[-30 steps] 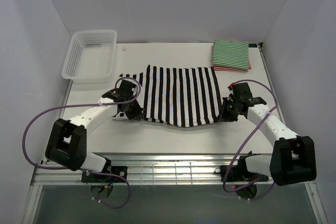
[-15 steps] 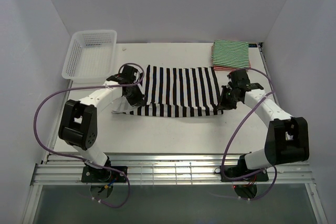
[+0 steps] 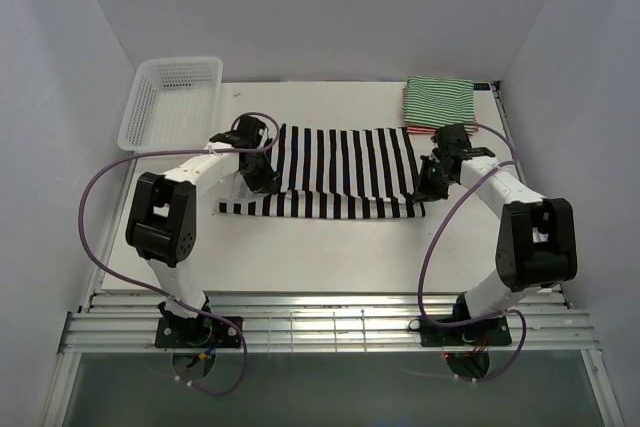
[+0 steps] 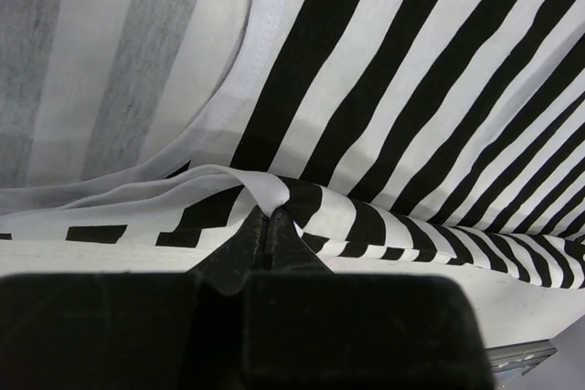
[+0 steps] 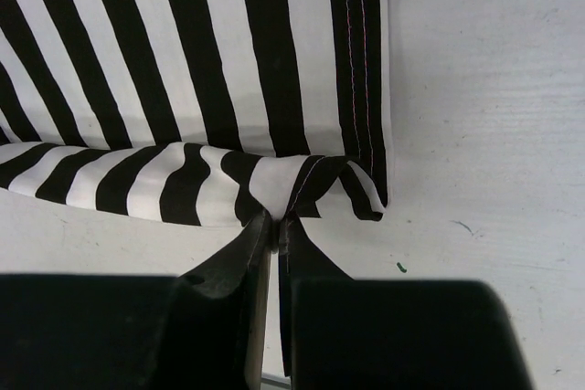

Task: Fold and stack the tank tops
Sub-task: Fold the tank top

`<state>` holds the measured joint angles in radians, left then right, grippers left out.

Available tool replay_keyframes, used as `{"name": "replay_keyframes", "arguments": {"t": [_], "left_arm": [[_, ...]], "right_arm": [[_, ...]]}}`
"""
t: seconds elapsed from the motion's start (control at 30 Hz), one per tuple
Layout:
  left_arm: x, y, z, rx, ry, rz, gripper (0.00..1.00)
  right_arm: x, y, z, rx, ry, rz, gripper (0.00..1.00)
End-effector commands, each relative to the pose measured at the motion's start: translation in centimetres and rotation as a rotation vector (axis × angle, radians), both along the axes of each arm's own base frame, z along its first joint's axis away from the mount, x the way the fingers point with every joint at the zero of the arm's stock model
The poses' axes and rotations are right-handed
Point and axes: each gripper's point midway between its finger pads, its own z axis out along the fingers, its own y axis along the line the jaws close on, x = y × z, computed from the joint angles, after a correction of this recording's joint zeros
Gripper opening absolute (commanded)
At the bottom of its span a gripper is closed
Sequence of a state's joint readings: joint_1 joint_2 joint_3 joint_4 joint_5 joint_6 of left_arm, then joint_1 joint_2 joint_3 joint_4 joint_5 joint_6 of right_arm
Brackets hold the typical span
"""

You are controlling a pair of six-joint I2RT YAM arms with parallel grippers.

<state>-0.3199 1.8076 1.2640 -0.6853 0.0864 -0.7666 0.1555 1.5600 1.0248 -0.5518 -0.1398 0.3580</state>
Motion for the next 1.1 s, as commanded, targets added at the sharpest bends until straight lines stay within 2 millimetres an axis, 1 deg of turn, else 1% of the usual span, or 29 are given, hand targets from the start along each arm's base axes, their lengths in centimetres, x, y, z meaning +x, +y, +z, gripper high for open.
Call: {"name": "replay_keyframes", "arguments": {"t": [0.0,0.1,0.13,0.2,0.23,0.27,0.3,0.33,0.37,0.4,0.43,0.47,0.5,0.53,0.57,0.6,0.63,0.67,0.7,0.73,0.77,0.8,0.83,0.9,0.93,0.97,1.0,1.03,1.07], "left_arm": [[1.6,0.5,1.0,0.013,-0.044,0.010,0.00],[2.0,0.8,0.8,0.019,-0.041,0.017,0.00],[2.1,0.9,0.6,0.019,-0.038,0.022,0.00],[2.1,0.9,0.0,0.011,-0.018,0.025,0.00],[2.2,0.9,-0.1,0.010,-0.014,0.026,0.09],[2.6,0.8,-0.1,0.007,-0.018,0.025,0.22],[2.9,0.8,-0.1,0.005,-0.021,0.026,0.48],[3.2,0.7,-0.1,0.005,-0.022,0.025,0.64],[3.9,0.5,0.5,0.001,-0.044,0.024,0.69],[4.4,0.4,0.9,-0.004,-0.060,0.024,0.71],[4.8,0.2,1.3,-0.009,-0.071,0.024,0.78],[5.0,0.1,1.8,-0.015,-0.082,0.019,0.85],[5.5,-0.1,2.6,-0.026,-0.104,0.021,0.91],[5.6,-0.2,3.0,-0.035,-0.114,0.022,0.96],[5.5,-0.4,3.8,-0.049,-0.131,0.016,0.98],[5.2,-0.5,3.8,-0.055,-0.132,0.017,0.98],[5.0,-0.5,4.0,-0.062,-0.136,0.015,0.98],[4.6,-0.6,4.1,-0.071,-0.136,0.010,0.98],[4.4,-0.8,4.8,-0.086,-0.154,0.002,0.98],[3.5,-1.0,4.2,-0.086,-0.137,-0.009,0.98],[3.1,-1.2,4.1,-0.091,-0.135,-0.017,0.98],[2.8,-1.5,4.4,-0.103,-0.147,-0.025,0.98],[2.0,-1.5,3.5,-0.101,-0.127,-0.031,0.98],[2.0,-1.7,3.3,-0.110,-0.143,-0.035,0.98],[1.9,-1.6,2.9,-0.105,-0.141,-0.032,0.98],[1.5,-1.5,2.1,-0.102,-0.125,-0.021,0.98],[1.6,-1.6,1.9,-0.105,-0.126,-0.026,0.98],[1.6,-1.6,1.4,-0.101,-0.115,-0.025,0.98],[1.2,-1.4,0.5,-0.095,-0.099,-0.017,0.98]], "right_arm": [[2.7,-0.2,1.4,-0.008,-0.077,0.001,0.08],[3.3,-0.2,1.2,-0.008,-0.076,-0.002,0.09],[3.5,-0.3,0.8,-0.011,-0.068,-0.004,0.11],[4.2,-0.5,0.9,-0.016,-0.080,-0.019,0.18],[4.4,-0.5,0.6,-0.017,-0.070,-0.025,0.22],[5.1,-0.5,0.9,-0.013,-0.083,-0.027,0.33],[5.3,-0.5,0.9,-0.011,-0.082,-0.031,0.35],[5.7,-0.5,0.9,-0.012,-0.086,-0.030,0.36],[6.0,-0.4,1.2,-0.010,-0.095,-0.031,0.42],[6.6,-0.3,1.8,-0.004,-0.117,-0.029,0.43],[6.8,-0.3,2.4,0.000,-0.135,-0.025,0.44],[6.9,0.2,2.9,0.018,-0.152,-0.008,0.51],[6.8,0.3,3.0,0.027,-0.168,0.003,0.54],[6.6,0.5,3.9,0.038,-0.198,0.021,0.56],[6.2,1.0,4.1,0.065,-0.204,0.043,0.69],[5.8,1.2,4.1,0.077,-0.206,0.060,0.81],[4.8,1.2,3.8,0.083,-0.200,0.077,0.91],[4.1,1.6,3.6,0.104,-0.192,0.093,0.90],[3.6,1.8,3.4,0.117,-0.186,0.107,0.90],[3.3,2.1,3.5,0.131,-0.199,0.118,0.90],[2.1,2.4,2.6,0.157,-0.172,0.129,0.90],[1.7,2.7,2.4,0.173,-0.173,0.141,0.90],[1.4,2.9,2.2,0.181,-0.178,0.150,0.90],[1.3,3.6,1.8,0.199,-0.197,0.185,0.90],[1.4,3.8,1.3,0.201,-0.192,0.193,0.90],[1.9,4.0,1.3,0.203,-0.208,0.201,0.90],[2.1,4.1,1.0,0.199,-0.211,0.213,0.90],[2.1,4.1,-0.1,0.196,-0.185,0.211,0.90],[2.2,4.0,-0.6,0.190,-0.174,0.211,0.90]]}}
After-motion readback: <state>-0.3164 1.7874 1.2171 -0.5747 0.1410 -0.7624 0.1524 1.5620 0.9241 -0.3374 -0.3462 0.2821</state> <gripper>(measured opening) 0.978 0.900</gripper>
